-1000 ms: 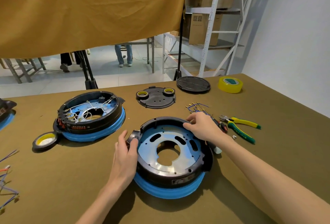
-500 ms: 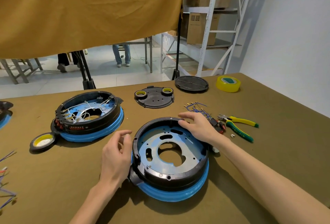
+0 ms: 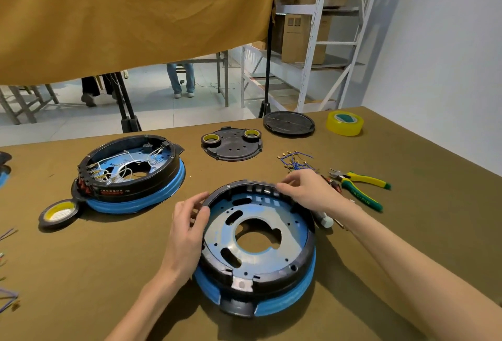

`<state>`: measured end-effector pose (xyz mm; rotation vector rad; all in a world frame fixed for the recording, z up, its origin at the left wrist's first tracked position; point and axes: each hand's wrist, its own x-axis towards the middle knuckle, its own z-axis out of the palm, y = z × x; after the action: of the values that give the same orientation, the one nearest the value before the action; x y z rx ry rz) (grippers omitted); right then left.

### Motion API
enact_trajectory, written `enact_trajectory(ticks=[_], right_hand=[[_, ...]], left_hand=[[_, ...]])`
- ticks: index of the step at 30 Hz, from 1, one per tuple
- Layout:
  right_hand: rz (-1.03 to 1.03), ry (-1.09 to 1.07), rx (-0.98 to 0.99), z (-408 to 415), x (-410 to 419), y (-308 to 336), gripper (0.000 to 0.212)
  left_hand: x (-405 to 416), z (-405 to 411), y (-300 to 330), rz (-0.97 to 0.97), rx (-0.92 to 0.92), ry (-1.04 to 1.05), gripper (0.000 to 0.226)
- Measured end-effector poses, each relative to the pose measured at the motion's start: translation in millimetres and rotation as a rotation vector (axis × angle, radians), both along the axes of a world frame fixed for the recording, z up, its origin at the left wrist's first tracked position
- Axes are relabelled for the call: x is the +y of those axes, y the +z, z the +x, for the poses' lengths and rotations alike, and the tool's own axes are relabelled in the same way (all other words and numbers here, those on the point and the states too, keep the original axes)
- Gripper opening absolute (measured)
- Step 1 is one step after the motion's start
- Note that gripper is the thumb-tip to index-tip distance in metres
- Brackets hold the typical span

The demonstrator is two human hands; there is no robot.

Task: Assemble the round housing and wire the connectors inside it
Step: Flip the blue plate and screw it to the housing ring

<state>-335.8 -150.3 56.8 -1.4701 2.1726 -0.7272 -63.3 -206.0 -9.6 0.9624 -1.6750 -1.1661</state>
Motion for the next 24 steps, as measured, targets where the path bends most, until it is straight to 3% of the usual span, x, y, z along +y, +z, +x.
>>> enact_trajectory(ticks=[3,6,10,12,17,24], right_hand=[[-0.022,0.055,-0.139,2.6,-5.7,-4.2,0.031],[0.098,0.011,-0.01,0.4,-4.7,-7.4,0.042],[0.127,0.027,0.077,-3.8,-3.7,-2.3,0.046],[0.112,0.068,0.082,-4.1,-4.9,1.9,0.046],[0.128,0.134,0.114,-8.8,-15.6,8.6,0.042],[0.139,0.148,0.15,-9.4,-22.4,7.7,0.044]], left_hand=[[4.4,0.4,-2.5,0.003,-0.001,-0.015,0.063],[6.7,-1.6,-4.4,0.059,0.038,-0.023,0.067],[6.0,-6.4,-4.4,0.115,0.089,-0.036,0.036],[5.3,-7.4,-4.2,0.123,0.103,-0.039,0.031],[6.1,-7.1,-5.2,0.081,0.07,-0.028,0.045],[6.9,-7.5,-4.8,0.046,0.005,0.027,0.043]])
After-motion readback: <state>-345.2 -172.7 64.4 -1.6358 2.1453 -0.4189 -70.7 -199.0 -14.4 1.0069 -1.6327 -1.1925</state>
